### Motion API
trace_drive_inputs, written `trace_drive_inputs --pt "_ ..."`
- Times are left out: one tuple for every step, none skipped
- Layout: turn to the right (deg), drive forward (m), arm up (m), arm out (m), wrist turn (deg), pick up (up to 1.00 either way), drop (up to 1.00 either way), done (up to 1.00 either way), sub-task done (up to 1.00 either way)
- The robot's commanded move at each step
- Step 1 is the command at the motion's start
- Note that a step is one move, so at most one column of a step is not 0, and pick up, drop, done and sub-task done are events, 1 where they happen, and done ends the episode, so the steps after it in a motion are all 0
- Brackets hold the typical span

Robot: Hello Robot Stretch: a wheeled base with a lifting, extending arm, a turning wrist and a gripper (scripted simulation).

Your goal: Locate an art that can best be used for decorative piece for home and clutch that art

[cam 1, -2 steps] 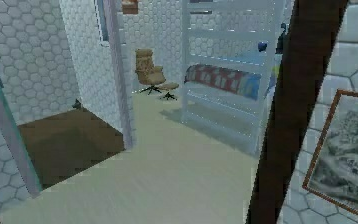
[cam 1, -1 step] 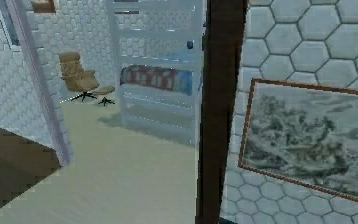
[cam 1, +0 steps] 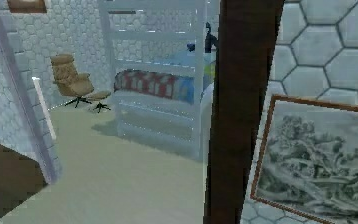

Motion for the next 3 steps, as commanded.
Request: trace_drive_inputs --pt "-21.0 0.00 0.00 0.00 0.0 0.00 0.00 0.00 0.00" --pt "0.0 1.00 0.00 0.00 0.0 0.00 0.00 0.00 0.00" --pt "0.0 1.00 0.00 0.00 0.0 0.00 0.00 0.00 0.00"
